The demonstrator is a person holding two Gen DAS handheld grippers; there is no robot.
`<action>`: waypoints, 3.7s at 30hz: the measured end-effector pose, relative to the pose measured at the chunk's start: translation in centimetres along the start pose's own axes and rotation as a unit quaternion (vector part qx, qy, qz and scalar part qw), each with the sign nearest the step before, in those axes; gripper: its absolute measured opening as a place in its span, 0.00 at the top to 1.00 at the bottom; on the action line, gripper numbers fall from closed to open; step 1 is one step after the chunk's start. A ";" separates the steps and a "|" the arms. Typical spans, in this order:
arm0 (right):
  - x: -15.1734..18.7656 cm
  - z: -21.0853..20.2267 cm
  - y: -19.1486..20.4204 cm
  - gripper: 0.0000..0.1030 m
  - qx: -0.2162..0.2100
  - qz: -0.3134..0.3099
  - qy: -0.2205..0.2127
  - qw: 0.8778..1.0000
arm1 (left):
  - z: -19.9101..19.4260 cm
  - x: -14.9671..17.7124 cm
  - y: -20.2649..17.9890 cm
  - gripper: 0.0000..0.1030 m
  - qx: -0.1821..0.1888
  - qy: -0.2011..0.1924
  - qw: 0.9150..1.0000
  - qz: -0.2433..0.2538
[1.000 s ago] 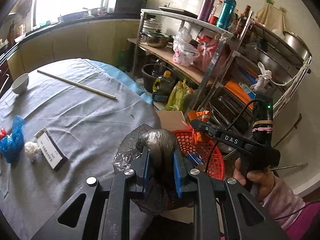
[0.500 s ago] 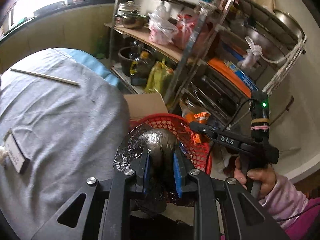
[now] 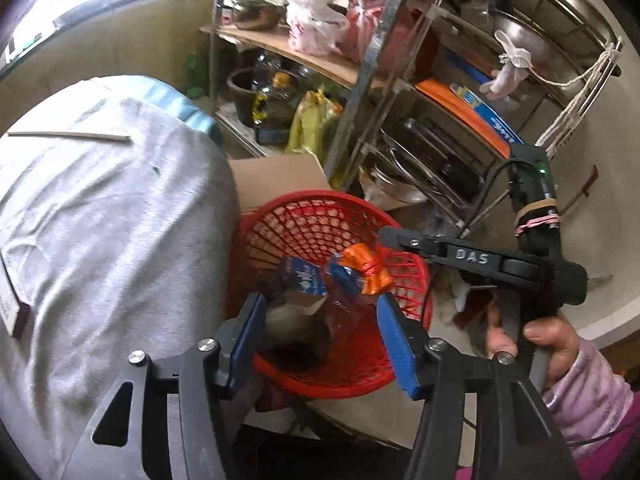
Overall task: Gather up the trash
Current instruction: 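Return both open tools to the table toward the white box, then grasp the white tissue ball with left tool while right grasps white medicine box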
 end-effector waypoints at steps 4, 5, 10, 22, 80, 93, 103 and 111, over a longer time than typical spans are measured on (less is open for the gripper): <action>-0.3 -0.4 0.2 0.66 0.003 0.001 -0.013 1.000 | -1.6 0.6 1.2 0.40 -0.019 -0.017 1.000 -0.004; -0.3 -0.5 0.4 0.66 0.002 0.002 -0.016 1.000 | -2.0 0.8 1.6 0.40 -0.023 -0.021 0.999 -0.007; -0.5 -0.1 2.0 0.66 -0.007 -0.013 -0.017 1.000 | -3.8 1.9 3.2 0.38 -0.053 -0.032 0.998 -0.022; -0.7 2.1 11.1 0.66 -0.061 -0.095 -0.002 0.994 | -11.7 7.3 12.1 0.34 -0.127 -0.096 0.977 -0.143; 4.5 16.0 32.2 0.51 -0.043 -0.355 0.055 0.932 | -12.7 8.1 31.1 0.28 -0.154 -0.103 0.919 -0.349; 5.2 14.1 27.9 0.51 -0.043 -0.342 0.062 0.937 | -7.4 5.3 34.1 0.37 -0.166 -0.086 0.889 -0.419; 4.9 15.0 28.9 0.34 -0.033 -0.342 0.082 0.935 | -7.5 6.2 33.1 0.64 -0.149 -0.078 0.898 -0.406; 5.5 16.0 30.0 0.52 0.017 -0.381 0.038 0.923 | -9.6 7.6 29.5 0.64 -0.162 -0.080 0.912 -0.368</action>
Point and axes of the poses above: each gripper's, at about its wrist camera, not at the fingertips, and z roughly the way its jaws point, y to its left, x to its underside, the point moved 1 cm from there along z, roughly the way its jaws point, and after that the axes turned 1 degree about y, right-handed, at the moved point
